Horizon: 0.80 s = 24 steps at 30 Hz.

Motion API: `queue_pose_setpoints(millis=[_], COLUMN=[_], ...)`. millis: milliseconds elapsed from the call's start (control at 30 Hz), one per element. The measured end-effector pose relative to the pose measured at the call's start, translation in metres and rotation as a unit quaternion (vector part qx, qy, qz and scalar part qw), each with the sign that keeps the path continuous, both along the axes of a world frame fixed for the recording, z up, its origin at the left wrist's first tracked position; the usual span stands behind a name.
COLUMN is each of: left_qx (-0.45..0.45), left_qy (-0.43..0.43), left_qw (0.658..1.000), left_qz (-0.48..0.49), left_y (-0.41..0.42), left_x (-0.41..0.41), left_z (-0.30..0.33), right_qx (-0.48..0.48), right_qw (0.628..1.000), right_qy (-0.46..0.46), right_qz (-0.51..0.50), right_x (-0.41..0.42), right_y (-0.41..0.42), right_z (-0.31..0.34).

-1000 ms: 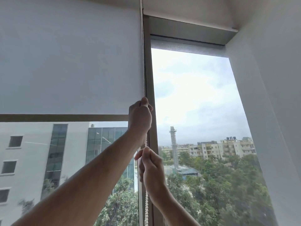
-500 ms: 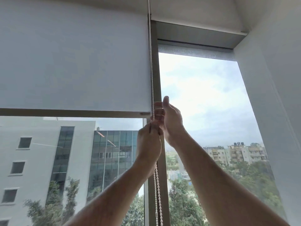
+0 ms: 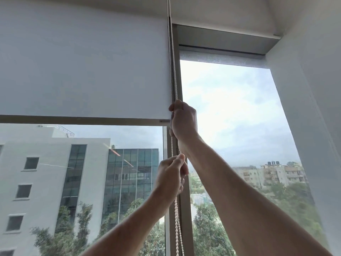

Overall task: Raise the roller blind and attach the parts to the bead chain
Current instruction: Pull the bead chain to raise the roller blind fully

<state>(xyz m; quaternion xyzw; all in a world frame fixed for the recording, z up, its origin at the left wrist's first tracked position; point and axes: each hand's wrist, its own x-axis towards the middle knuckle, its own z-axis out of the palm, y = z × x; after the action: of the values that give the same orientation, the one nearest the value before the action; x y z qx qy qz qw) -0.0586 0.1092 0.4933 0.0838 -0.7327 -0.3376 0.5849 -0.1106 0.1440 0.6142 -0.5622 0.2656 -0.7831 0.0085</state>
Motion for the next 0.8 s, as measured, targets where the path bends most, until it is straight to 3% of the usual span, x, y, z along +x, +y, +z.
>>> queue_pose_setpoints(millis=[100,267,433,567,667,800], left_qx=[0.045,0.089,0.120,0.127,0.086,0.043], left_qy=[-0.063,0.027,0.065,0.121,0.164,0.203], left_qw=[0.997,0.995,0.988,0.982,0.983,0.978], left_qz=[-0.007,0.029,-0.077,-0.072,-0.006,0.014], left_y=[-0.009,-0.008,0.016,0.035,0.038,0.043], left_x=[0.018,0.031,0.028,0.008,-0.008,-0.011], left_z=[0.015,0.061,0.112,0.123,0.118,0.119], right_qx=[-0.018,-0.019,-0.067,-0.052,-0.034,0.021], right_qw=[1.000,0.999,0.994,0.996,0.996,0.991], right_qy=[0.017,0.033,0.073,0.067,0.083,0.071], right_qz=[-0.016,-0.017,-0.046,-0.017,-0.003,0.115], right_x=[-0.007,-0.004,-0.004,-0.007,-0.015,-0.029], right_y=[-0.003,-0.004,-0.020,-0.024,-0.019,-0.009], right_z=[-0.020,-0.055,-0.096,-0.119,-0.121,-0.113])
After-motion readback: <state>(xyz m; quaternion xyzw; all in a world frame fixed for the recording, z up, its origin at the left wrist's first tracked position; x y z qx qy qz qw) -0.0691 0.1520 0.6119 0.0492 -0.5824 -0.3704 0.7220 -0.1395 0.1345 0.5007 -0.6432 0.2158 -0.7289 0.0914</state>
